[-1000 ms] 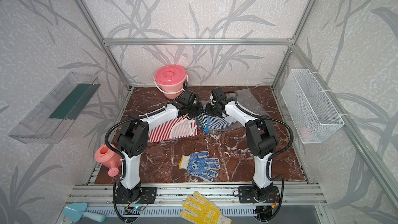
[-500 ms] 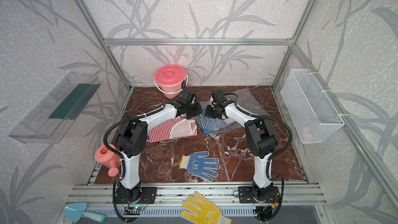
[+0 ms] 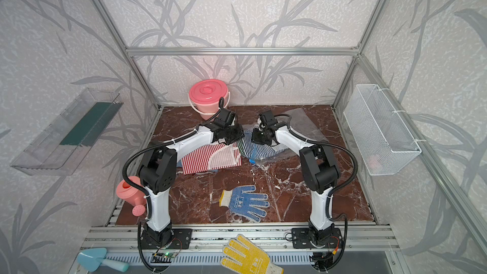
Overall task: Take the tank top out of the vacuum bag
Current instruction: Take out the tank top from the vacuum bag.
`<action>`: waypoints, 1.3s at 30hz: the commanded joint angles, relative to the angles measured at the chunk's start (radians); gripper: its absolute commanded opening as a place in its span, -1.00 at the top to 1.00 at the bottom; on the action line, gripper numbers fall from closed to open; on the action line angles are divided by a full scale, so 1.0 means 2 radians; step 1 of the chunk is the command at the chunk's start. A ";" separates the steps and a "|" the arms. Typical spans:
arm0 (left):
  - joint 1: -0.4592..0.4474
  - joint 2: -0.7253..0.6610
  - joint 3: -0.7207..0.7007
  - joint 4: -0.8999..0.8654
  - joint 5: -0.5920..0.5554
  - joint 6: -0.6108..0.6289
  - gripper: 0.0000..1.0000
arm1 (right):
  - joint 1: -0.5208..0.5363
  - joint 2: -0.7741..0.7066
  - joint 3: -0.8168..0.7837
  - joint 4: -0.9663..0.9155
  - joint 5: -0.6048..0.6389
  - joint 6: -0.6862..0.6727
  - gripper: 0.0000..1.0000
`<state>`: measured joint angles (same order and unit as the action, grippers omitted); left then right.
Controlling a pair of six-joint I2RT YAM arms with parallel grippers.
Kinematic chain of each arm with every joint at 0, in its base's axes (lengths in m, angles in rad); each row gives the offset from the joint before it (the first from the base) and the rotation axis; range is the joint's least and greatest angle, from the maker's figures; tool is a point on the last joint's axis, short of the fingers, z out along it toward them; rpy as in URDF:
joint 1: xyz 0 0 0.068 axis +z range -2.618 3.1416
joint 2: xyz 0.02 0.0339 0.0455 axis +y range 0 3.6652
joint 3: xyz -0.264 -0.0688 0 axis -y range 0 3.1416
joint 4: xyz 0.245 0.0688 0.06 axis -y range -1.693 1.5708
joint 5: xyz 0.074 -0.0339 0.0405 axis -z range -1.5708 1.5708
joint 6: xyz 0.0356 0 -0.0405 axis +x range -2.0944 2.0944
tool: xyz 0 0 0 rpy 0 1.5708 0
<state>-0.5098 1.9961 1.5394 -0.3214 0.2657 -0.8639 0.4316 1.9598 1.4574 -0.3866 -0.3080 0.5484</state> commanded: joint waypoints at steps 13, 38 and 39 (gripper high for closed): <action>0.012 -0.044 -0.023 0.006 -0.006 0.003 1.00 | -0.011 -0.006 -0.005 -0.011 0.004 -0.003 1.00; 0.000 -0.062 -0.025 0.026 0.027 -0.008 1.00 | -0.014 0.007 0.041 -0.027 -0.016 0.005 1.00; -0.002 -0.060 -0.022 0.026 0.031 -0.008 1.00 | -0.013 0.010 0.047 -0.032 -0.017 0.005 1.00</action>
<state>-0.5049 1.9198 1.4815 -0.2943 0.2989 -0.8738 0.4122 1.9614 1.4967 -0.4213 -0.3248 0.5537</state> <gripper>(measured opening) 0.045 0.048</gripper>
